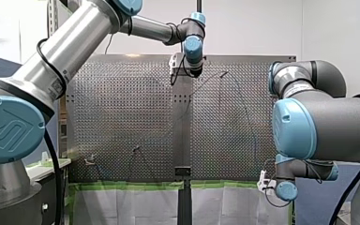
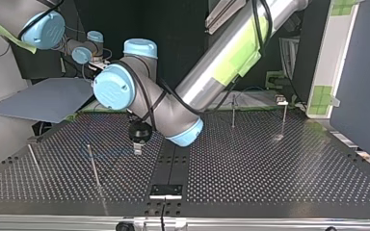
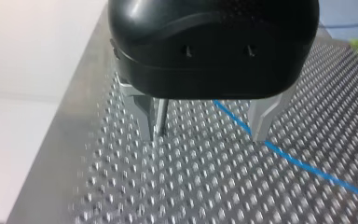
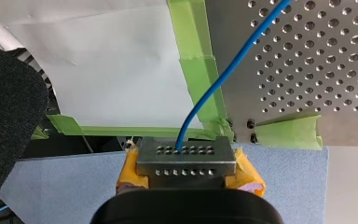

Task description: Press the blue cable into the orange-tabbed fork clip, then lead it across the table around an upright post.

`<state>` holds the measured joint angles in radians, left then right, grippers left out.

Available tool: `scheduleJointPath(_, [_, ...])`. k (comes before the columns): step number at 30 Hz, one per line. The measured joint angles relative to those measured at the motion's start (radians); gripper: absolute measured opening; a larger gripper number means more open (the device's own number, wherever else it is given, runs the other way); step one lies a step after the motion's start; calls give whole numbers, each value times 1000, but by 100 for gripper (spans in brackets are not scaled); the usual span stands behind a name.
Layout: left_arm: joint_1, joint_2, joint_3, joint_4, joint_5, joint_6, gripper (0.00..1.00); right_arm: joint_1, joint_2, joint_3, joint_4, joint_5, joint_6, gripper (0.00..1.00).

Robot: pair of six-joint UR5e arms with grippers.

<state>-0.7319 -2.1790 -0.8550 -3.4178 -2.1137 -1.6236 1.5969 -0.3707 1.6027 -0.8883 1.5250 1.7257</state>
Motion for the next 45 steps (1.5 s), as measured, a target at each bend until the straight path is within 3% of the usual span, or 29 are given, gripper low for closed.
scheduleJointPath(9, [-7,-1,36,56,83,-50,100,0,0,-2,0,0,0,0])
scheduleJointPath(27, [-16,-31,55,87,269,-191,100,2,0,-9,2,0,-1,0])
scheduleJointPath(40, [-20,-32,55,72,393,-222,100,2,0,-9,1,0,0,0])
scheduleJointPath(45, [-20,-32,55,61,405,-223,100,2,0,-9,1,0,0,0])
